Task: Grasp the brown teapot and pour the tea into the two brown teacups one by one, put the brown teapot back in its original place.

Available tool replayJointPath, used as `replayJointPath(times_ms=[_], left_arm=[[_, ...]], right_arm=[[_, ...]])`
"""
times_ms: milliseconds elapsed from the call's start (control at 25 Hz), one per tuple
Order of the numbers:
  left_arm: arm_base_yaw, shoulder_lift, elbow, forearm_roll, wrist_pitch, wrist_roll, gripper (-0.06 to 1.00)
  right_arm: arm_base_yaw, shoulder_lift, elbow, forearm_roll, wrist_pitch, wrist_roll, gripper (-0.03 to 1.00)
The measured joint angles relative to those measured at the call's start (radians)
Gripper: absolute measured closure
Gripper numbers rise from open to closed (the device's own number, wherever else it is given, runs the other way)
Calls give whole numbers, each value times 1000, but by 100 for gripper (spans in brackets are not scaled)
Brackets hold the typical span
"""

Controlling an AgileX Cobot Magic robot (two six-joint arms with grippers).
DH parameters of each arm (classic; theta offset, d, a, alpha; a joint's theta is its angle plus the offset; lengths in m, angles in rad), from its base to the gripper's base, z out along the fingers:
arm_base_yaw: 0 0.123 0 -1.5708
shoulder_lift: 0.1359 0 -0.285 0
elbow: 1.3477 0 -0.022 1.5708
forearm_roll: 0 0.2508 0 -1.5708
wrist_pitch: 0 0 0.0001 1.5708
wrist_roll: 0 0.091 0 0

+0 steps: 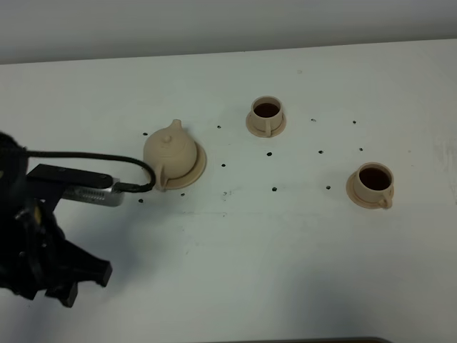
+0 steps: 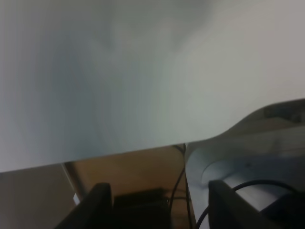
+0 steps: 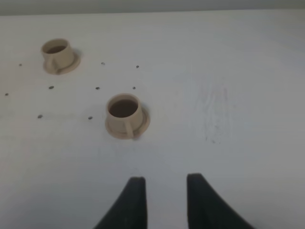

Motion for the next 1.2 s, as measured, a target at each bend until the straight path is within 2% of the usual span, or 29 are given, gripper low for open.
replayJointPath(times_ms=[200,360,640,920,1040,1200], left_arm=[[0,-210,130,1,-24,2,47],[0,-359,213,2,-40,42,47],[0,-539,274,29,-56,85,47],[3,-586,282,29,-68,181,47],[45,-632,283,14,-72,210,47],[146,-738,285,1,-71,230,47]], right_arm=[[0,0,0,0,0,0,76],[0,0,0,0,0,0,76],[0,0,0,0,0,0,76],[0,0,0,0,0,0,76],[0,0,0,0,0,0,76],[0,0,0,0,0,0,76]])
